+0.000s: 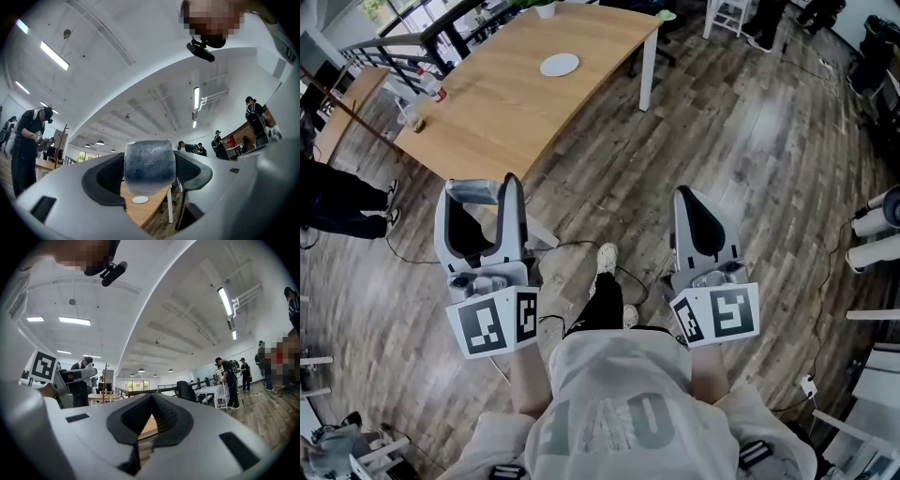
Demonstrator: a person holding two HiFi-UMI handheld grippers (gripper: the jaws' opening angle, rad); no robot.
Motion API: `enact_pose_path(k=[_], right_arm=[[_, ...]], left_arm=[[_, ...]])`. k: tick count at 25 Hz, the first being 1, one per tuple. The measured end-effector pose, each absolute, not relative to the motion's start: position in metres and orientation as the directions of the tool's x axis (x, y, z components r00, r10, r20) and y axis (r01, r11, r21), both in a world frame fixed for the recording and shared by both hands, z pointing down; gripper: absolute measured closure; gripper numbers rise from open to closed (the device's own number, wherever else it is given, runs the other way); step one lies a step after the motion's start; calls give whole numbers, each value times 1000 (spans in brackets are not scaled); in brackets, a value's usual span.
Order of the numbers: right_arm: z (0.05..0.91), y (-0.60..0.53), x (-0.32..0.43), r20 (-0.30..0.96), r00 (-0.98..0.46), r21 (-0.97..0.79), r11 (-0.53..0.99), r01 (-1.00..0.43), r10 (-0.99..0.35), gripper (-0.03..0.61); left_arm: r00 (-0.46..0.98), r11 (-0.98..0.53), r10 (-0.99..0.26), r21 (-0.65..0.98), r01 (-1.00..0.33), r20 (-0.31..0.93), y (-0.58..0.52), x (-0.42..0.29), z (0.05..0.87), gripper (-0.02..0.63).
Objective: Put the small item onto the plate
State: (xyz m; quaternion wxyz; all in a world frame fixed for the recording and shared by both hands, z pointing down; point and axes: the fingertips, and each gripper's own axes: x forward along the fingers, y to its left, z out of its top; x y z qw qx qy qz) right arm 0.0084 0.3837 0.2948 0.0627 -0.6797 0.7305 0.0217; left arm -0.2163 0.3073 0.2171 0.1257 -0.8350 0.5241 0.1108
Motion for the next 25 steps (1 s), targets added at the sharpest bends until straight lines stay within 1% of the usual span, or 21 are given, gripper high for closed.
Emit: enact_pose_path(k=[5,9,16,19,25], right_arm=[[303,341,22,-121,-80,-37,85,-996,-989,560],[313,279,27,-97,-113,23,111,-994,-989,560],[308,127,38,-53,-205,73,201,-977,-977,560],[295,58,41,-58,-255,85,250,-964,-965,560],[276,-66,49,-84,-315,70,310,-948,-945,560]], left_arm=[[433,-427,-832,-97,-899,-346,263,-198,226,291],[417,-409,-825,-105,-906,-381,204,-181,233,291],[404,-401,-844,-83,-912,-352,66,-145,239,291],[406,-408,-847,-71,-910,-345,5,-132,234,291],[409,-392,-846,-119,-912,-342,-99,-110,219,291]])
